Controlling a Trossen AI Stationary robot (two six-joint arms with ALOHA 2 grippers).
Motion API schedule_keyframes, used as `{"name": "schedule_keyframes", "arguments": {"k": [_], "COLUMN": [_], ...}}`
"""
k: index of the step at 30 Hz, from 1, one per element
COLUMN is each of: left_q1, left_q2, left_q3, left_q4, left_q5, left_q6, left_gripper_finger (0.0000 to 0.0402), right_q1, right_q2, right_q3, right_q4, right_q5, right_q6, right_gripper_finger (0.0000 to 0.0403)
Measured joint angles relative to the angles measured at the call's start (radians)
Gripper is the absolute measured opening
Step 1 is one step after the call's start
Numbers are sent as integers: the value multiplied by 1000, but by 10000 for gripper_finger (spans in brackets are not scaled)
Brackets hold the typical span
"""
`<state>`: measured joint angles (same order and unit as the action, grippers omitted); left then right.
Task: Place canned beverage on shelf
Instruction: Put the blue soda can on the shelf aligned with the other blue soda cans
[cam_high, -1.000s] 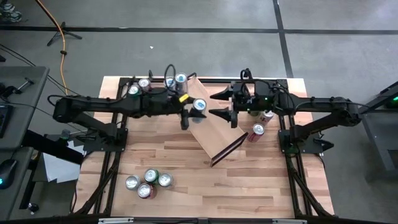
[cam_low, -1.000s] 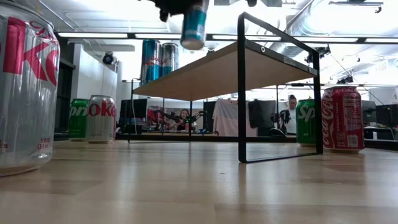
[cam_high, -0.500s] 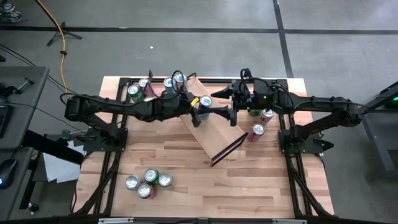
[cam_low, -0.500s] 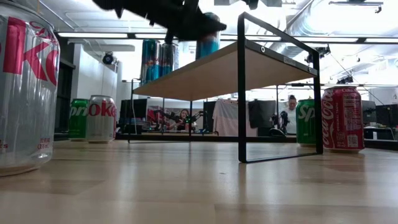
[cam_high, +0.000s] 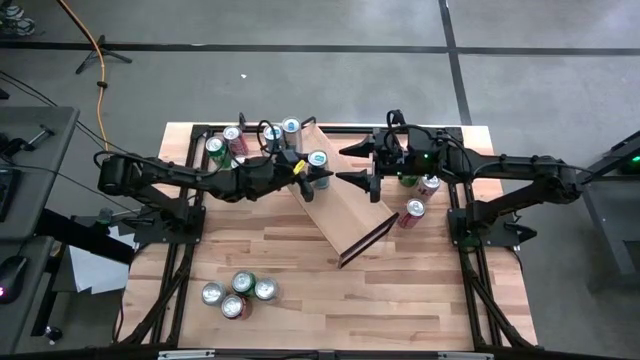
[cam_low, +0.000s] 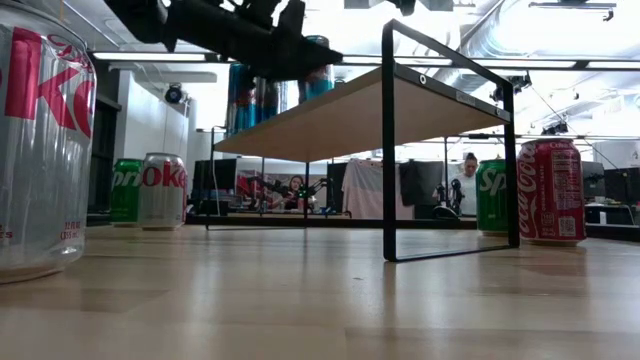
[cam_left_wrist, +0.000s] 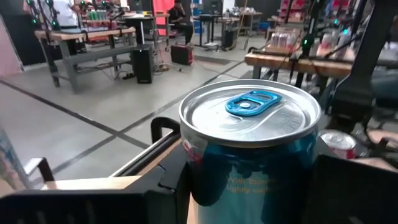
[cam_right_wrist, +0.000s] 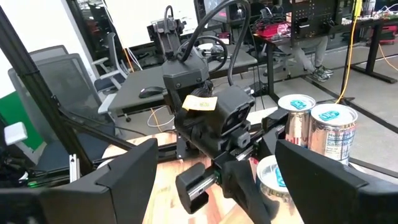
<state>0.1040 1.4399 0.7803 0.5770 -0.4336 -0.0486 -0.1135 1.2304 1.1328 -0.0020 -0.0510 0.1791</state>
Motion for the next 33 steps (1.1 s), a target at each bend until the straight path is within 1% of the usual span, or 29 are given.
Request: {"name": "schedule_keyframes", "arguments": {"k": [3,4,11,16,21,25,29,33], "left_q1": [0,0,3,3,-3,-10,-13,-13], "left_q2": [0,0,-2,-1,-1,-30,-94,-189], "left_q3": [0,0,2,1,35,65,80,94], "left_q4": [-1,-4,-33,-32,-32,-37,-86,-154], "left_q5": [-2,-2,-15,-23,-22,23,33,23], "left_q6": [59,70,79,79,61,77,87,136], "left_gripper_finger": [108,115,190,222,237,240,241,241], "right_q1": [0,0,0,0,0,0,0,0], "right_q2": [0,0,0,0,0,0,0,0], "right_q3": [0,0,0,0,-1,-1,-1,-1], "right_q4": [1,1,6,6,6,6,6,6], "right_q5": [9,16,22,22,22,22,22,22], "right_q6": [1,2,3,3,3,3,3,3], "right_gripper_finger": [310,310,309,309,309,309,309,309]}}
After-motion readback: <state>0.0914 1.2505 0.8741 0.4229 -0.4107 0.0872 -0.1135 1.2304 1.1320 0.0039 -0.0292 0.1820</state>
